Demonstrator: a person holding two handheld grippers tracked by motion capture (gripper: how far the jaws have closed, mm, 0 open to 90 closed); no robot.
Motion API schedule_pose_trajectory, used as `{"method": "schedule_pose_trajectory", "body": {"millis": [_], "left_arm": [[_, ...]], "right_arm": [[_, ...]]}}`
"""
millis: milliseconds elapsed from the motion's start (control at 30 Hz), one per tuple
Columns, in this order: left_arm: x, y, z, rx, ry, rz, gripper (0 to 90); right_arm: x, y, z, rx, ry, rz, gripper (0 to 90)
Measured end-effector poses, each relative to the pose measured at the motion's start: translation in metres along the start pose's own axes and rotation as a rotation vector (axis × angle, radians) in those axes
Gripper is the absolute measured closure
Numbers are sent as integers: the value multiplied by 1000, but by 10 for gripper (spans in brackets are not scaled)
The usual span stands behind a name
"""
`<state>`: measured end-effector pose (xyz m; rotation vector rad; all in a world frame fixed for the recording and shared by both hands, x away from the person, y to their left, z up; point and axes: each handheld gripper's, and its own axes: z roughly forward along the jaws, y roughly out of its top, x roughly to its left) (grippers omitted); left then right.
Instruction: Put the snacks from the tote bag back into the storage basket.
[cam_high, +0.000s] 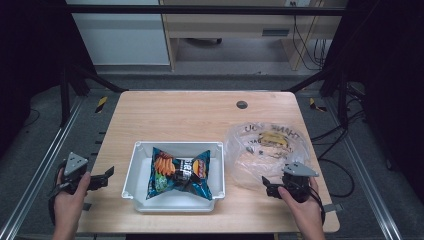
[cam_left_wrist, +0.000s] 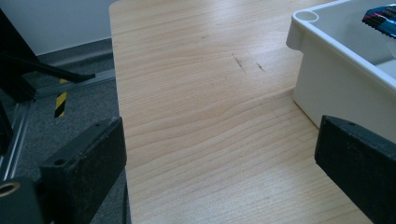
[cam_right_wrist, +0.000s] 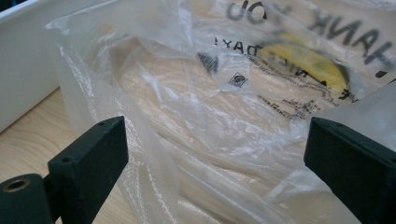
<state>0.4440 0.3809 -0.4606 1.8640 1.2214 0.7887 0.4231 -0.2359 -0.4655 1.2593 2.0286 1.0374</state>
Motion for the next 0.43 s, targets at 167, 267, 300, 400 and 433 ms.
{"method": "schedule_pose_trajectory", "body": {"millis": [167, 267, 300, 400, 433], "left_arm": [[0, 1, 0, -1, -1, -1, 21], [-1, 1, 1, -5, -2, -2, 21], [-1, 1, 1, -6, -4, -3, 21], [-1, 1, 1, -2, -8, 0, 21], [-2, 1, 2, -3, -9, 2, 21]], "right_arm": [[2, -1, 0, -6, 4, -27, 70], [4, 1, -2, -37, -15, -31, 70], [4, 2, -3, -51, -18, -28, 70], [6, 3, -6, -74, -38, -44, 69], [6, 3, -6, -74, -38, -44, 69]]}}
